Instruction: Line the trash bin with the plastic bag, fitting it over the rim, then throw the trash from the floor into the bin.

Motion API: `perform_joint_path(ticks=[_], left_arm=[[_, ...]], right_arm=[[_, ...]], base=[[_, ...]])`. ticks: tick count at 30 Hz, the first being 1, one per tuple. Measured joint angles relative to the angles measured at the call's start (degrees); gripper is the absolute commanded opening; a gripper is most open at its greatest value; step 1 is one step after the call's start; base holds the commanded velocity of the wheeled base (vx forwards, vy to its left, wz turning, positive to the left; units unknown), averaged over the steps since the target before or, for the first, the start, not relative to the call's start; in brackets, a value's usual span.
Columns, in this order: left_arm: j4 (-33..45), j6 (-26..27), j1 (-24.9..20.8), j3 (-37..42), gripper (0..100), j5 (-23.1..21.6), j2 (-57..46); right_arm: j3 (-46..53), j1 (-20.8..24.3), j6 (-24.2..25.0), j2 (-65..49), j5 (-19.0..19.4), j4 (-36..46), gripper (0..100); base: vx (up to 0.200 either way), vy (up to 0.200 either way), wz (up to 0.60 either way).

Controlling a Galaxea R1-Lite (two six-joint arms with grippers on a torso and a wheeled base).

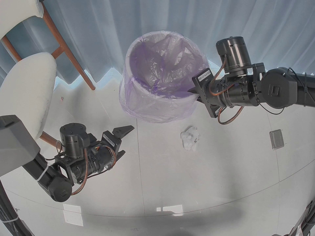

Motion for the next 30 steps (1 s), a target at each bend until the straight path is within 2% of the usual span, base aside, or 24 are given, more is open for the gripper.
perform_joint_path(ticks=[11,30], left_arm=[[-1.2,-0.9,-2.8,-3.0,100,-0.2,3.1],[-1.2,-0.7,-1.4,-4.8,100,-0.8,3.3]], right_arm=[[2.7,1.6,0.5,-2.2,0.0,0.1,0],[3.5,2.7,0.5,-3.3,0.0,0.2,0]], base=[[0.000,0.000,0.00],[0.000,0.000,0.00]])
